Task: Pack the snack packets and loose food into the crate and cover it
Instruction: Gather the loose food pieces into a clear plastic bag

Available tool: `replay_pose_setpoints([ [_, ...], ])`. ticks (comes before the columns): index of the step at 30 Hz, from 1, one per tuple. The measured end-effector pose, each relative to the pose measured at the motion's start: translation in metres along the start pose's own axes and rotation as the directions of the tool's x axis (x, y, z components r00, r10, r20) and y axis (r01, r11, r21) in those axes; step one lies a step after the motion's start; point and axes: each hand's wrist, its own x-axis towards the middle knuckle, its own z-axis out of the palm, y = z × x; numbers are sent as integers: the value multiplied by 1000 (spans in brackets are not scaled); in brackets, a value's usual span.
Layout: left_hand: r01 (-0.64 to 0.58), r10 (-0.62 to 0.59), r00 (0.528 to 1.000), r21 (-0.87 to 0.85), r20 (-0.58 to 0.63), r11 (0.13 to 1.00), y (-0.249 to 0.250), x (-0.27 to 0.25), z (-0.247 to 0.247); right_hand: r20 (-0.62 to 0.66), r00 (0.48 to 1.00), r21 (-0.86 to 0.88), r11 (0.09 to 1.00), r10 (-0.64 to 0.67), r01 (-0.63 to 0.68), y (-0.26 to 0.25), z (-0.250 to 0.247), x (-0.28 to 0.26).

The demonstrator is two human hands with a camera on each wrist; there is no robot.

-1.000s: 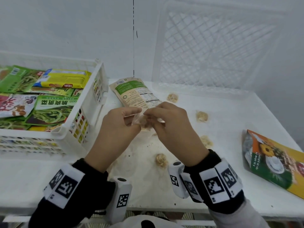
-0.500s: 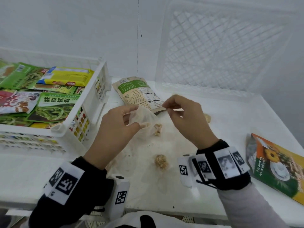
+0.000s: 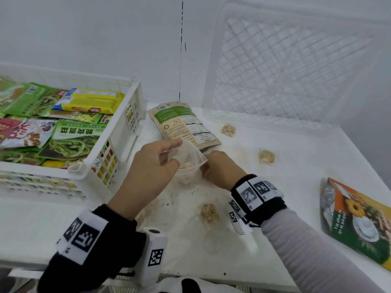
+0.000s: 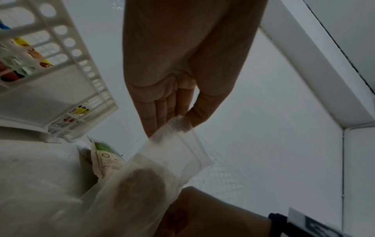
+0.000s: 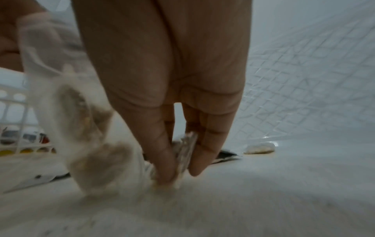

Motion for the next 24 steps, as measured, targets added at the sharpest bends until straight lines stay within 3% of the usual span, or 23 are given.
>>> replay_pose_setpoints([
  [2,7,-7,1000,-9,14,1000,1,-1,0,-124,992,27,999,28,-25,3,-9,-3],
  [4,9,-9,1000,-4,21,1000,1,-1,-1,-354,934,185,982,44,24,3,-23,-10],
  [7,2,-1,1000,-15,21,1000,1,1,1,-638,759,548,770,131,328,-10,-47,-33],
  [8,-1,1,1000,-15,19,1000,0,2,2,-671,730,592,686,129,423,-17,-53,-41],
  [10,-5,5,1000,-21,23,1000,1,3,2,-682,727,621,585,77,521,-28,-56,-53],
  [13,-31,33,998,-48,57,998,3,3,2,-642,767,555,678,-20,482,-39,-49,-59],
  [20,6,-6,1000,-41,4,999,-1,8,-1,-628,769,252,905,-116,342,-40,-43,-59],
  [24,-25,25,999,12,30,1000,2,5,3,-490,834,49,947,-255,319,-53,-38,-56],
])
